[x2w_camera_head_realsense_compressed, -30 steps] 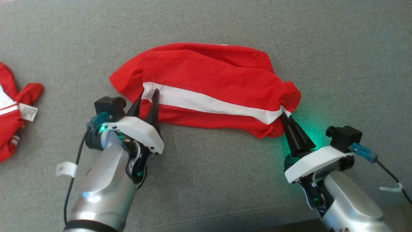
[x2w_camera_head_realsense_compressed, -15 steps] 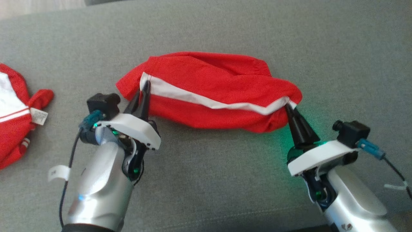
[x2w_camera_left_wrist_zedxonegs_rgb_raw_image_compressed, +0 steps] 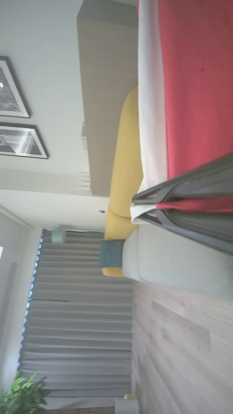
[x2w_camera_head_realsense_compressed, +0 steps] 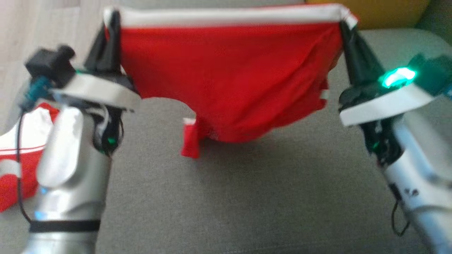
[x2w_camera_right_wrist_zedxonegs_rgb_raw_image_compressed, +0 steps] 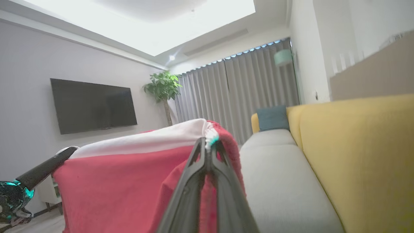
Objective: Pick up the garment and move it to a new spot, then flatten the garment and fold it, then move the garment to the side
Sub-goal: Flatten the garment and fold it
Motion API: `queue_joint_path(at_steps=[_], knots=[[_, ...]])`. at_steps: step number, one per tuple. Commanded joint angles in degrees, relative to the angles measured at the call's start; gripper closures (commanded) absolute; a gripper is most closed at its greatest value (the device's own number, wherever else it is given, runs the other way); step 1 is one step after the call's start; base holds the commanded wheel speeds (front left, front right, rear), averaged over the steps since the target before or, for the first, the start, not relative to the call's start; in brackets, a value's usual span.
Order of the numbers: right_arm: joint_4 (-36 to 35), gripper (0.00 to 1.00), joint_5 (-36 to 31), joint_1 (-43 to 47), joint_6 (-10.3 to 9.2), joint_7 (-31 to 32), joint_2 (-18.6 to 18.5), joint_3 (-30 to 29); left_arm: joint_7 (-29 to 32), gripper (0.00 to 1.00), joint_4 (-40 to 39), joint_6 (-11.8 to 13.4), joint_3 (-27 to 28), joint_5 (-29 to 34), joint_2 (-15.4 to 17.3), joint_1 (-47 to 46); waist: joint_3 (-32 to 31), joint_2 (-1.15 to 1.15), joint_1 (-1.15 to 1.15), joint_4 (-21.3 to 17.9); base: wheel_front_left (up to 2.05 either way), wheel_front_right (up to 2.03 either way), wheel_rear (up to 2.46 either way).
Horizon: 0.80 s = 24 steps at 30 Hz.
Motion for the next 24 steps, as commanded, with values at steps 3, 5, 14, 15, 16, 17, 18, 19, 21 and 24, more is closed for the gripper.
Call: queue_joint_path(at_steps=[3, 5, 14, 15, 16, 17, 18, 19, 21, 24], knots=[[-2.21, 1.0, 1.13, -4.87, -0.05, 0.47, -1.28, 0.52, 0.06, 1.0, -2.11, 0.54, 2.47, 1.18, 3.43, -4.78, 0.33, 0.0, 0.0, 1.32, 0.0, 0.0, 0.0], [-2.07, 1.0, 1.24, -7.15, -0.05, 1.64, -1.94, 0.61, 1.36, 1.0, -2.06, 0.77, 2.54, 0.94, 3.52, -6.38, 2.33, 0.0, 0.0, 1.98, 0.0, 0.0, 0.0], [9.13, 1.0, 0.22, -22.16, -0.05, 3.42, -0.52, 1.5, 1.78, 1.0, 4.15, 2.83, 0.26, 4.36, 2.92, -19.3, 15.92, 0.0, 0.0, 4.78, 0.0, 0.0, 0.0], [11.08, 1.0, -0.1, -24.95, -0.05, 2.67, 0.02, 0.94, 1.14, 1.0, 4.9, 3.38, 0.05, 5.26, 2.91, -21.73, 17.12, 0.0, 0.0, 5.07, 0.0, 0.0, 0.0], [12.95, 1.0, -1.17, -27.99, -0.05, 1.74, 0.3, 0.38, 0.59, 1.0, 5.59, 4.09, 0.21, 5.86, 2.83, -24.1, 18.1, 0.0, 0.0, 5.26, 0.0, 0.0, 0.0], [14.65, 1.0, -2.77, -31.0, -0.05, 0.98, 0.45, 0.29, 0.15, 1.0, 6.04, 4.84, 0.28, 6.71, 2.87, -26.46, 18.87, 0.0, 0.0, 5.46, 0.0, 0.0, 0.0], [16.34, 1.0, -3.82, -33.88, -0.05, 0.35, 0.89, -0.63, -0.14, 1.0, 6.13, 5.53, 0.54, 7.3, 2.82, -28.78, 19.68, 0.0, 0.0, 5.59, 0.0, 0.0, 0.0], [17.76, 1.0, -5.2, -36.55, -0.05, -0.11, 1.26, -1.59, -0.3, 1.0, 6.0, 6.18, 0.85, 7.84, 2.76, -30.86, 20.31, 0.0, 0.0, 5.69, 0.0, 0.0, 0.0], [19.7, 1.0, -8.3, -40.89, -0.05, -0.52, 1.78, -3.09, -0.38, 1.0, 3.45, 7.28, 2.26, 8.37, 2.39, -34.14, 21.15, 0.0, 0.0, 5.98, 0.0, 0.0, 0.0], [19.06, 1.0, -11.71, -43.65, -0.05, -0.6, 2.72, -7.7, -0.41, 1.0, 0.31, 7.7, 3.87, 8.91, 1.6, -35.23, 22.0, 0.0, 0.0, 6.49, 0.0, 0.0, 0.0]])
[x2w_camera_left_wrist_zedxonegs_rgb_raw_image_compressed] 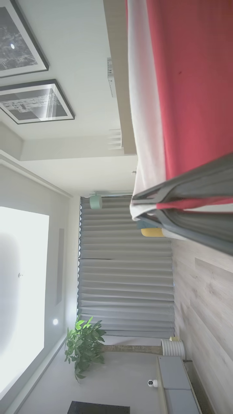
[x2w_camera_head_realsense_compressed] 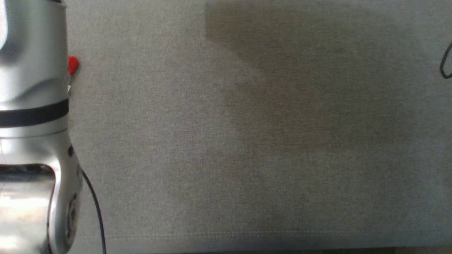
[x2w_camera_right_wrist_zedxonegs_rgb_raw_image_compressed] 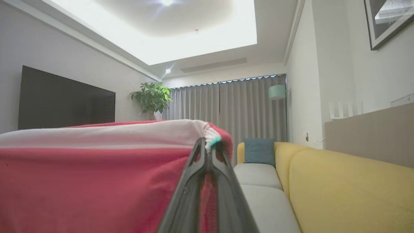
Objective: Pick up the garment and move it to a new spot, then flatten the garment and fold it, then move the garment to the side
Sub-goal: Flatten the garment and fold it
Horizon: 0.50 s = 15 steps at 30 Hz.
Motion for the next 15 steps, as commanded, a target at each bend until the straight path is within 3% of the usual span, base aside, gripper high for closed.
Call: queue_joint_path(at_steps=[1, 5, 15], knots=[[-2.01, 1.0, -2.21, 0.66, -0.05, -0.49, 0.89, -2.41, -0.19, 1.0, -2.84, 0.4, 2.27, 0.98, 1.96, 0.12, 1.31, 0.0, -0.01, 0.98, 0.0, 0.0, 0.0], [-1.88, 1.0, -4.26, 6.06, -0.05, -0.51, 1.68, -2.65, -0.2, 1.0, -4.69, -0.51, 3.24, 1.01, 0.56, 5.5, 2.51, 0.0, -0.01, 0.85, 0.0, 0.0, 0.0], [-0.2, 1.0, 0.94, 27.08, -0.05, -0.52, 1.02, 9.74, -0.21, 1.0, -4.06, -1.51, 3.63, -3.76, -2.49, 31.36, 0.6, 0.0, -0.01, -0.14, 0.0, 0.0, 0.0]])
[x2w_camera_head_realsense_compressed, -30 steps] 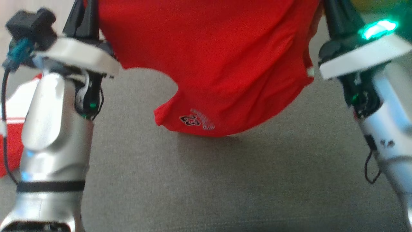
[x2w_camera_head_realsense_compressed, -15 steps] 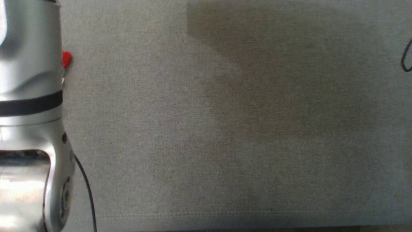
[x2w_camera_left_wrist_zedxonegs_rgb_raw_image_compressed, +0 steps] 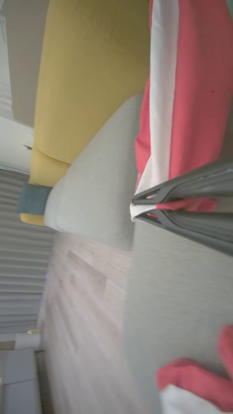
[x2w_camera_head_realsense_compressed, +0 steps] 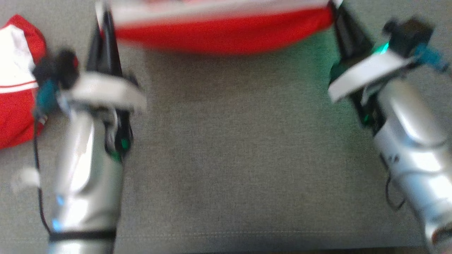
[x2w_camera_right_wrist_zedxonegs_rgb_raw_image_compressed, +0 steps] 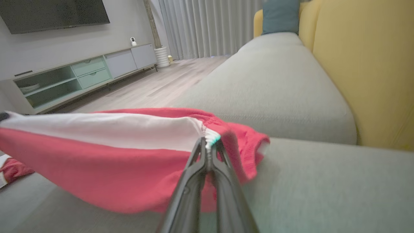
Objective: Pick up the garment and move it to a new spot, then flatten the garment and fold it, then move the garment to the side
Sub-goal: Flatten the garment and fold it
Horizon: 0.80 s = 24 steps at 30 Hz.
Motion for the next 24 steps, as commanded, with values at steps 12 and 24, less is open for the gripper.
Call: queue_joint_path(at_steps=[12, 24], knots=[[-7.22, 1.0, 9.69, 22.07, -0.05, -0.15, -0.78, 4.66, -0.28, 1.0, -4.79, 3.68, -0.94, -7.87, 1.47, 21.87, -10.79, 0.0, 0.0, -1.94, 0.0, 0.0, 0.0], [-6.81, 1.0, 14.63, 36.15, -0.05, -0.06, 0.33, 10.54, -0.28, 1.0, -6.03, 2.98, -1.16, -6.37, 1.46, 35.5, -19.27, 0.0, 0.0, -2.09, 0.0, 0.0, 0.0]])
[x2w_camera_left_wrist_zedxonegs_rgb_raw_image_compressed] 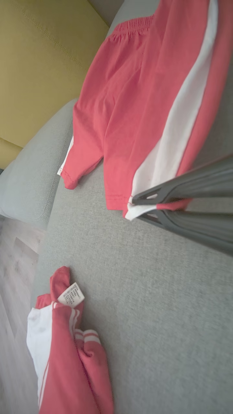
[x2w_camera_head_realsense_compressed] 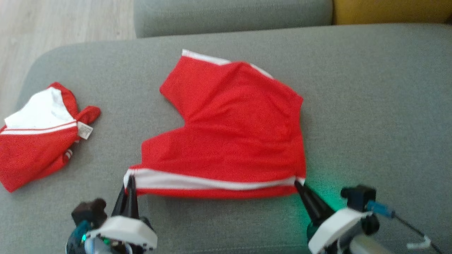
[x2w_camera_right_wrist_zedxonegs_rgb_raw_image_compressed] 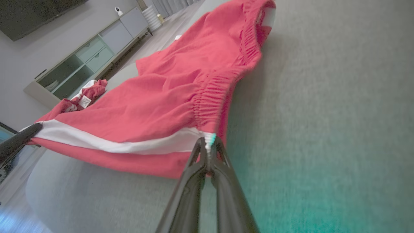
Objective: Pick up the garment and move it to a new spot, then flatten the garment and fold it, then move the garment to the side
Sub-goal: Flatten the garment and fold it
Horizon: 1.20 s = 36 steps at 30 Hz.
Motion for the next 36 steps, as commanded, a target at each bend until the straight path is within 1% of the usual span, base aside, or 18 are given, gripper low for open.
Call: queue_joint_path(at_steps=[1, 4, 8, 12, 17, 18, 22, 26, 30, 36], knots=[[-1.34, 1.0, 0.82, 0.67, -0.05, -0.01, 0.1, 1.2, -0.29, 1.0, -2.25, -0.02, 1.98, 0.5, 1.02, -0.42, -1.57, 0.0, 0.0, 0.09, 0.0, 0.0, 0.0], [-2.46, 1.0, 2.36, 3.2, -0.05, 0.15, -0.34, 2.75, -0.29, 1.0, -2.89, -0.34, 2.32, 0.82, 1.02, 2.63, -2.9, 0.0, 0.0, -0.08, 0.0, 0.0, 0.0], [-4.42, 1.0, 2.59, 3.02, -0.05, -0.05, -0.35, 1.36, -0.29, 1.0, -4.86, -0.84, 2.48, 2.13, 1.02, 1.77, -2.16, 0.0, 0.0, -0.66, 0.0, 0.0, 0.0], [-6.25, 1.0, 2.3, 0.25, -0.05, -0.16, 0.61, -1.86, -0.29, 1.0, -6.62, -2.11, 2.12, 4.73, 1.02, -4.04, 0.61, 0.0, 0.0, -1.49, 0.0, 0.0, 0.0], [-7.19, 1.0, 2.11, -4.78, -0.05, -0.2, 3.3, -6.77, -0.29, 1.0, -4.6, -4.82, 2.85, 8.8, 1.32, -15.17, 5.21, 0.0, 0.0, -3.32, 0.0, 0.0, 0.0], [-7.19, 1.0, 2.11, -4.78, -0.05, -0.2, 3.3, -6.77, -0.29, 1.0, -4.6, -4.82, 2.85, 8.8, 1.32, -15.17, 5.21, 0.0, 0.0, -3.32, 0.0, 0.0, 0.0], [-6.69, 1.0, 0.95, -9.51, -0.05, -0.2, 5.87, -9.74, -0.29, 1.0, 0.58, -7.07, 2.77, 11.11, 3.32, -25.0, 9.46, 0.0, 0.0, -5.09, 0.0, 0.0, 0.0], [-5.83, 1.0, 0.15, -13.45, -0.05, -0.21, 8.54, -12.68, -0.29, 1.0, 7.44, -8.17, 2.39, 12.15, 5.54, -33.79, 13.12, 0.0, 0.0, -6.77, 0.0, 0.0, 0.0], [-4.79, 1.0, -0.45, -16.11, -0.05, -0.21, 10.53, -14.97, -0.29, 1.0, 13.51, -8.75, 0.84, 13.31, 6.8, -40.81, 16.1, 0.0, 0.0, -8.0, 0.0, 0.0, 0.0], [-4.61, 1.0, -0.75, -19.09, -0.05, -0.21, 11.95, -15.52, -0.29, 1.0, 19.98, -8.78, -0.05, 14.33, 6.8, -48.61, 20.37, 0.0, 0.0, -9.44, 0.0, 0.0, 0.0]])
